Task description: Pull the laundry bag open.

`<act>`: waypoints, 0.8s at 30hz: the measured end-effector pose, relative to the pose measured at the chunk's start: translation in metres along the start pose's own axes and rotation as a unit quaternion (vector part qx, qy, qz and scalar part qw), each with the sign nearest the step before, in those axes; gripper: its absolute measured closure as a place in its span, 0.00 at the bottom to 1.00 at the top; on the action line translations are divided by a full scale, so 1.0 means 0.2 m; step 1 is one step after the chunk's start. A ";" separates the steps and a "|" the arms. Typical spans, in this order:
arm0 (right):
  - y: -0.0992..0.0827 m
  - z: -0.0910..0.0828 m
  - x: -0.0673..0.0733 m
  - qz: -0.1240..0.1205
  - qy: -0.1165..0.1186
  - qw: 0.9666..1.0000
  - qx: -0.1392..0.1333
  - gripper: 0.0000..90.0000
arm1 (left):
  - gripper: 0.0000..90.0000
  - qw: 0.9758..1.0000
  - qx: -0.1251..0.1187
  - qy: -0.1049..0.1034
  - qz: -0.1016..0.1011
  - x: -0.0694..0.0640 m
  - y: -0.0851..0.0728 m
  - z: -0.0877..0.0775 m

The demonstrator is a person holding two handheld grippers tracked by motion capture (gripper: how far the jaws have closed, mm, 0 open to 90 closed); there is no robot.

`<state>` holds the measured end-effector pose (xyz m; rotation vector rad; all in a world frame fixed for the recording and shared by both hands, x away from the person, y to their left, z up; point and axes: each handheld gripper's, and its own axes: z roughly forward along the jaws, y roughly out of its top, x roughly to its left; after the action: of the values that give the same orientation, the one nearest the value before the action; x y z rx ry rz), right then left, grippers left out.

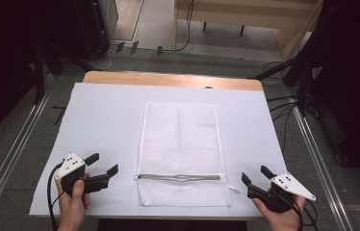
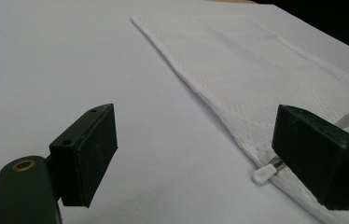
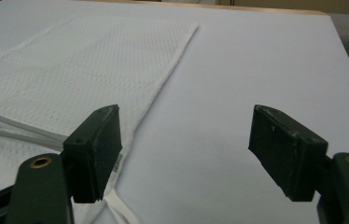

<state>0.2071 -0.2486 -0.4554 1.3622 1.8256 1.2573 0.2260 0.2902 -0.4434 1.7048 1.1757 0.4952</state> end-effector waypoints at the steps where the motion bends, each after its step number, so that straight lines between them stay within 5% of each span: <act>1: 0.00 0.00 -0.02 0.002 0.000 1.000 0.001 0.28 | 0.16 1.000 0.000 0.000 0.000 0.00 0.00 0.00; 7: 0.00 -0.01 -0.10 0.019 -0.010 1.000 -0.002 0.27 | 0.14 1.000 -0.003 0.018 0.007 0.07 -0.01 -0.04; 16: 0.00 -0.04 -0.20 0.029 -0.022 0.999 -0.001 0.22 | 0.10 0.999 -0.011 0.051 -0.014 0.18 -0.02 -0.09; 19: 0.00 -0.05 -0.23 0.045 -0.006 0.999 0.000 0.22 | 0.10 0.998 -0.011 0.063 -0.010 0.20 -0.02 -0.11; 24: -0.01 -0.07 -0.28 0.054 -0.011 0.998 -0.005 0.22 | 0.10 0.997 -0.022 0.071 -0.017 0.26 -0.03 -0.16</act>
<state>0.2146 -0.3067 -0.4575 1.4804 1.7488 1.2974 0.2226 0.3515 -0.4431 1.6299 1.2840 0.6263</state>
